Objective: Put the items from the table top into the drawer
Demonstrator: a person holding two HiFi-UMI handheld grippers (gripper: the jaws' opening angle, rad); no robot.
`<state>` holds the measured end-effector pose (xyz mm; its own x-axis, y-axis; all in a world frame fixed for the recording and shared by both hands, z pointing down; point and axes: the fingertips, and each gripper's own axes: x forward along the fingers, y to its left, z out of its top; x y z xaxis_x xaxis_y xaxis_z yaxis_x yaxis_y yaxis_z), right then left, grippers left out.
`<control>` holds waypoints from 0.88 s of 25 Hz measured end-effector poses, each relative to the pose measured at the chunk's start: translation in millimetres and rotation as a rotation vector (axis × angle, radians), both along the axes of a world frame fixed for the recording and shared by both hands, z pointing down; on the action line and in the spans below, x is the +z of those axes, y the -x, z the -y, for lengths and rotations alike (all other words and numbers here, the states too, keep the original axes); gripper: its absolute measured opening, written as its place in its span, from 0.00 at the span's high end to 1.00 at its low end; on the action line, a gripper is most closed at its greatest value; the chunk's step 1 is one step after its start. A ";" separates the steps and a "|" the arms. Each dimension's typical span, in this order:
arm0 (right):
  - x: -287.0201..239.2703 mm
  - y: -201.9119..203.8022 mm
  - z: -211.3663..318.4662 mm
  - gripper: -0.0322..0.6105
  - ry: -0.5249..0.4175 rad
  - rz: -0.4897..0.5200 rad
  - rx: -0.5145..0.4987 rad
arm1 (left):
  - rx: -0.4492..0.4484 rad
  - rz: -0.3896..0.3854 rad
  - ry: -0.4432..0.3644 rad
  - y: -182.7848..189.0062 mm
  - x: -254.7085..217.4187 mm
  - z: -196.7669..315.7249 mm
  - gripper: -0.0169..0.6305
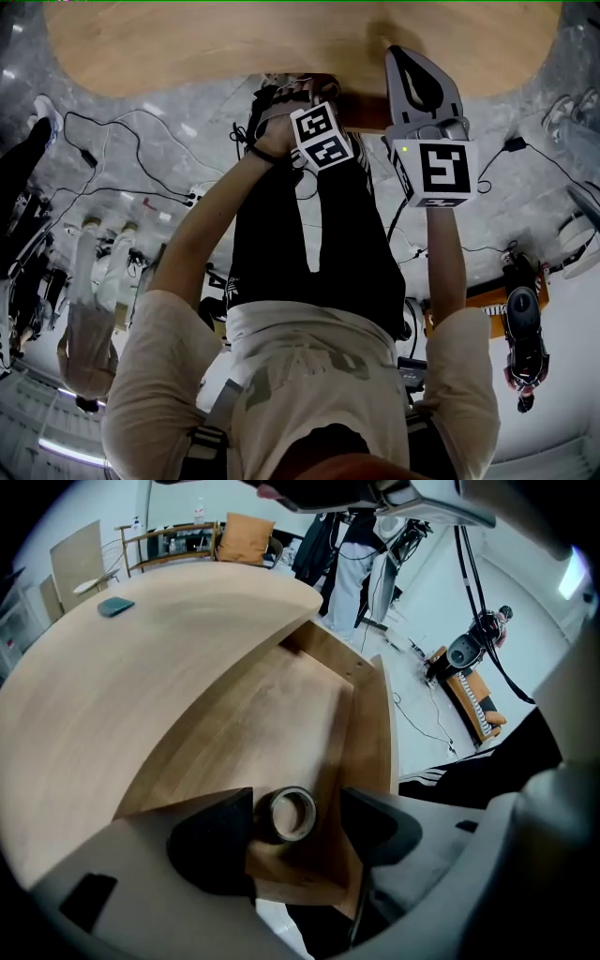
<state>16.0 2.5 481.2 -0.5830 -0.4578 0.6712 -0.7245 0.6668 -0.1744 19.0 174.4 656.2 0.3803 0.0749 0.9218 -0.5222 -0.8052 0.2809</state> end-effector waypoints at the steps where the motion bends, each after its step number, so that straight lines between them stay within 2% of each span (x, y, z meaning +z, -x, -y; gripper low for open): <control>1: -0.6 -0.7 0.1 0.94 0.000 0.002 -0.001 | -0.005 -0.002 -0.007 -0.9 -2.6 2.0 0.54; 7: -6.0 0.4 1.9 0.94 -0.009 0.006 -0.006 | -0.067 -0.033 -0.028 -4.0 -24.5 18.0 0.55; 8: -8.3 0.7 2.5 0.94 -0.014 0.007 -0.004 | -0.091 -0.044 -0.035 -4.1 -32.0 21.7 0.58; 9: -11.1 1.2 3.3 0.94 -0.020 0.007 -0.002 | -0.124 -0.058 -0.049 -3.0 -41.4 26.7 0.67; 11: -19.9 2.6 6.5 0.94 -0.038 0.011 0.010 | -0.213 -0.095 -0.093 2.1 -66.0 40.7 0.91; 12: -26.2 2.8 9.2 0.94 -0.050 0.015 0.020 | -0.262 -0.118 -0.115 5.4 -80.8 48.8 0.96; 15: -53.9 0.0 21.5 0.94 -0.096 0.038 0.067 | -0.411 -0.180 -0.203 21.2 -135.8 81.7 0.96; 19: -105.4 -3.1 39.4 0.94 -0.179 0.090 0.127 | -0.659 -0.268 -0.336 61.2 -228.6 135.9 0.96; 22: -140.1 -3.8 44.4 0.94 -0.239 0.129 0.160 | -0.793 -0.363 -0.420 82.6 -285.0 161.1 0.96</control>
